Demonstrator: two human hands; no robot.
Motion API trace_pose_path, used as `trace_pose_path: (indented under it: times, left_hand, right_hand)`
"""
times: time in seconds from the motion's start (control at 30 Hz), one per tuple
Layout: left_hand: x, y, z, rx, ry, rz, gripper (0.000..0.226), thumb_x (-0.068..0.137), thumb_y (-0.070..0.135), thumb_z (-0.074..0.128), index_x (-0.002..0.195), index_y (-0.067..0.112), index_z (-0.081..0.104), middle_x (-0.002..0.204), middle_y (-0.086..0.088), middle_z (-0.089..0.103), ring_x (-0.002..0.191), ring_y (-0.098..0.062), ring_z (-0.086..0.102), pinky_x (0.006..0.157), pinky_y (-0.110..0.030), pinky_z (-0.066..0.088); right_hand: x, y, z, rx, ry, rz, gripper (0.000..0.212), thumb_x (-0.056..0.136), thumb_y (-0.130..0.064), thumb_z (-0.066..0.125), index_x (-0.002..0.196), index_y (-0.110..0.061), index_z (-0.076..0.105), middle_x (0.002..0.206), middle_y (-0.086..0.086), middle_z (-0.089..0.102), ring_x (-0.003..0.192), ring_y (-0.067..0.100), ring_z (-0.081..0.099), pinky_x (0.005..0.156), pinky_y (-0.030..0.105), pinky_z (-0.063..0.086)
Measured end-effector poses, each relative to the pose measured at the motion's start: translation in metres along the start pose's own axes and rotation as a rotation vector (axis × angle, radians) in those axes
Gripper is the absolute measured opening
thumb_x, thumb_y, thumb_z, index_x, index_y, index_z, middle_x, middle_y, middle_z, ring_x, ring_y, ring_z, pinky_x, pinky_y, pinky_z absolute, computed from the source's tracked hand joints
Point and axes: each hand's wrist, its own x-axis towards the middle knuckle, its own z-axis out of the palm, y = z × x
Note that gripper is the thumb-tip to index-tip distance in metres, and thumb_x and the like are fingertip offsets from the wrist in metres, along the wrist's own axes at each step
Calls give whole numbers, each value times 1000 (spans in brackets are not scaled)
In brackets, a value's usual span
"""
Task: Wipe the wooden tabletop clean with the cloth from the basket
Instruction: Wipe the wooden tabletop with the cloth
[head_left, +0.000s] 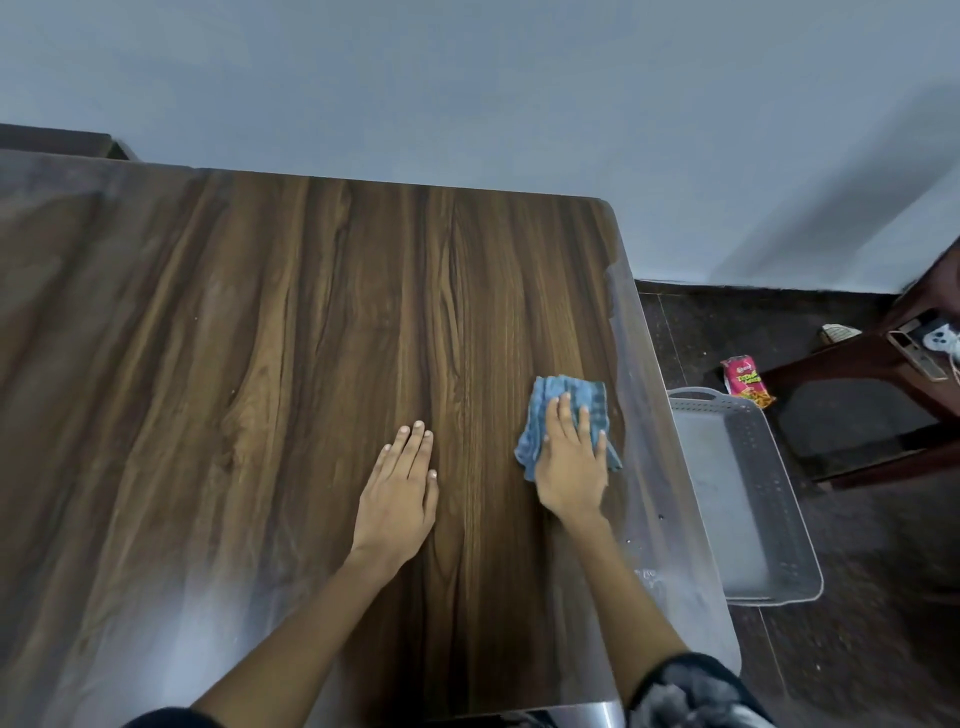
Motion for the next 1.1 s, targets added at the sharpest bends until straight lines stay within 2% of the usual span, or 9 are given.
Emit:
trace_pose_path:
  times: [0.13,0.23,0.3,0.43,0.57,0.63,0.8,0.93,1.1]
  left_hand:
    - [-9,0,-2,7,-1,13,54,93,29,21,135,3,41,144,-9,40,135,-20,33,111,-34,23]
    - [-17,-2,-1,4,-9,27,54,94,30,20,136,3,39,144,-9,39,136,-20,32,111,-34,21]
    - [-22,-2,-1,12,-6,37,53,94,30,21,136,3,40,144,-9,40,135,-21,33,111,-35,22]
    - [-30,-4,-2,23,-13,54,52,94,29,22,135,3,41,142,-9,42,134,-21,34,110,-37,22]
    - [-42,-6,-2,21,-17,61,52,95,30,21,135,4,41,142,-10,41,134,-22,35,110,-37,22]
    - [-50,-7,-2,25,-16,64,52,95,30,21,135,4,40,143,-9,41,134,-21,35,110,-37,21]
    - [-68,-10,-1,23,-15,50,53,94,31,21,136,5,40,144,-7,39,135,-19,32,112,-34,21]
    - [-74,-8,0,14,-16,26,54,94,32,19,137,5,38,145,-7,38,136,-19,30,112,-34,21]
    - [-78,-2,1,17,-8,-12,55,94,31,17,138,4,36,146,-8,37,137,-20,29,112,-34,21]
  right_hand:
    - [-46,-33,15,-25,-53,-256,74,93,-20,49,150,-19,2,158,-3,2,145,19,-3,117,42,-6]
    - [-112,-19,34,-141,-165,-421,96,70,-31,75,148,-16,22,154,-1,25,142,19,21,115,44,20]
    - [-146,7,42,-172,-209,-408,101,54,-33,82,142,-18,35,146,-5,40,137,14,31,106,39,26]
    - [-149,52,26,-121,-53,-245,67,73,-19,40,140,-17,40,145,-5,36,132,20,42,108,37,31]
    - [-86,56,1,-75,-48,-16,63,96,-16,35,151,-18,4,158,0,2,145,23,2,117,40,8]
    - [-59,37,0,-64,-49,39,64,98,-19,37,151,-18,0,159,0,-2,145,24,-4,117,42,3]
    - [-90,-23,24,-49,-40,-223,67,91,-11,47,150,-15,15,158,2,12,145,27,7,116,42,2]
    - [-163,-14,51,-141,-146,-469,76,71,-28,59,142,-15,37,147,-1,40,136,22,36,112,41,30]
    - [-187,57,39,-204,-132,-395,69,74,-27,35,143,-21,33,147,-6,32,136,16,33,111,35,15]
